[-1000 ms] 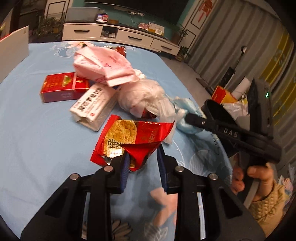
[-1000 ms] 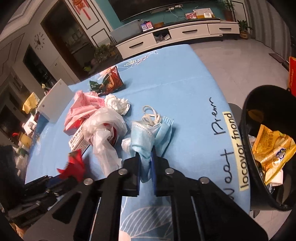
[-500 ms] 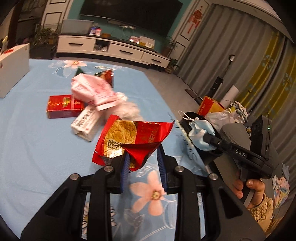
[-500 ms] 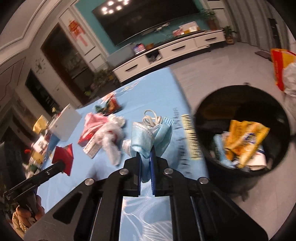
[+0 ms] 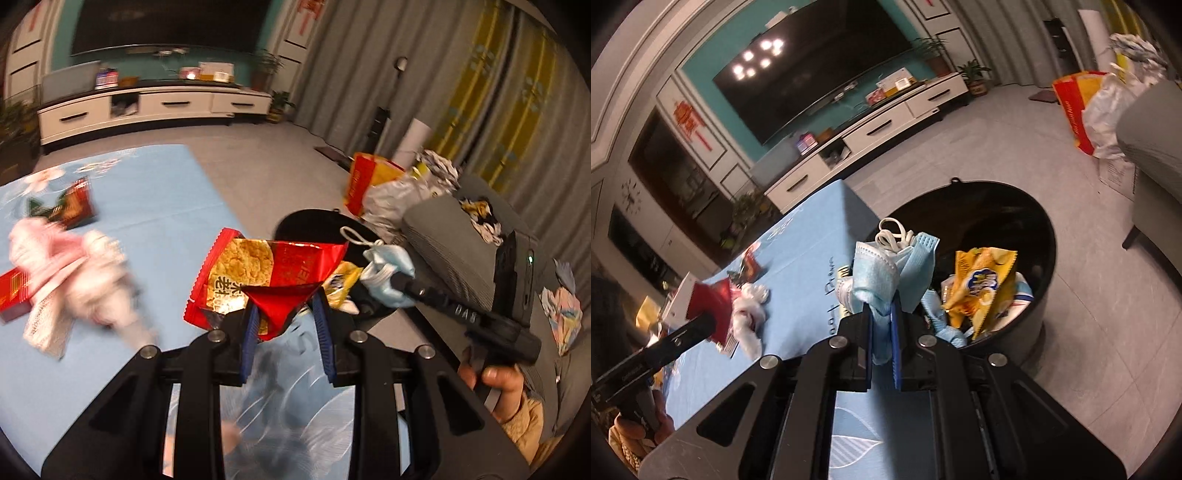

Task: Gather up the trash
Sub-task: 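Carry red wrapper and blue mask over the black bin and open both tools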

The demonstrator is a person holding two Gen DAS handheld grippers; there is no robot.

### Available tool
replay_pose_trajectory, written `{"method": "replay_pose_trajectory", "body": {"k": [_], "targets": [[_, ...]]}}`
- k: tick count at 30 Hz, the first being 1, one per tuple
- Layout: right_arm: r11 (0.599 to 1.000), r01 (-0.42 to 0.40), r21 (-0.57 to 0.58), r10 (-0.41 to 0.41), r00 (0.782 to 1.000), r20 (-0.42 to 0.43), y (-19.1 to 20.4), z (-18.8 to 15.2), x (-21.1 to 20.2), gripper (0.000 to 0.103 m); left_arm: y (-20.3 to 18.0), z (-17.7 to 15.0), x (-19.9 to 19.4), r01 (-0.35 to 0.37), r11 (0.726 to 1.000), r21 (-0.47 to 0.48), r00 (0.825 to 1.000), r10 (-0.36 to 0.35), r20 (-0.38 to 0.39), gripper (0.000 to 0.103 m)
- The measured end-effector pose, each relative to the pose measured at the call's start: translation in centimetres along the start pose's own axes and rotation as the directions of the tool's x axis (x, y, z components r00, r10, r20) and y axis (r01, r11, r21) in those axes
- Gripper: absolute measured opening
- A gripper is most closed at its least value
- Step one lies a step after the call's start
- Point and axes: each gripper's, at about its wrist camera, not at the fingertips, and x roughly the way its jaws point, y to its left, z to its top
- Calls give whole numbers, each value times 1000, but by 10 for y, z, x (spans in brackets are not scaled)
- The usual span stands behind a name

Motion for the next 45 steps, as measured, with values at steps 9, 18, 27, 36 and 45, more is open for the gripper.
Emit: {"method": "replay_pose_trajectory", "body": {"k": [9,18,27,36,45], "targets": [[997,31,65,-31,999,-13,-31,-2,10,9,-38,26,85,30,998,48,997,-26,-73,30],[994,50,95,-48,999,-22,-44,3,24,20,-48,29,123,15,997,79,993,-5,-118,40],[993,53,110,-55,998,8,-38,2,9,49,-35,23,93,3,999,51,998,1,-70,81],[1000,-2,5,2,1000,-28,11,-6,-5,58,7,-16,6,-39,995,-87,999,38,-13,98],[987,-70,-143,55,993,-105,79,-30,-8,65,65,-70,-72,-161,951,-263,986,164,-12,100]]}}
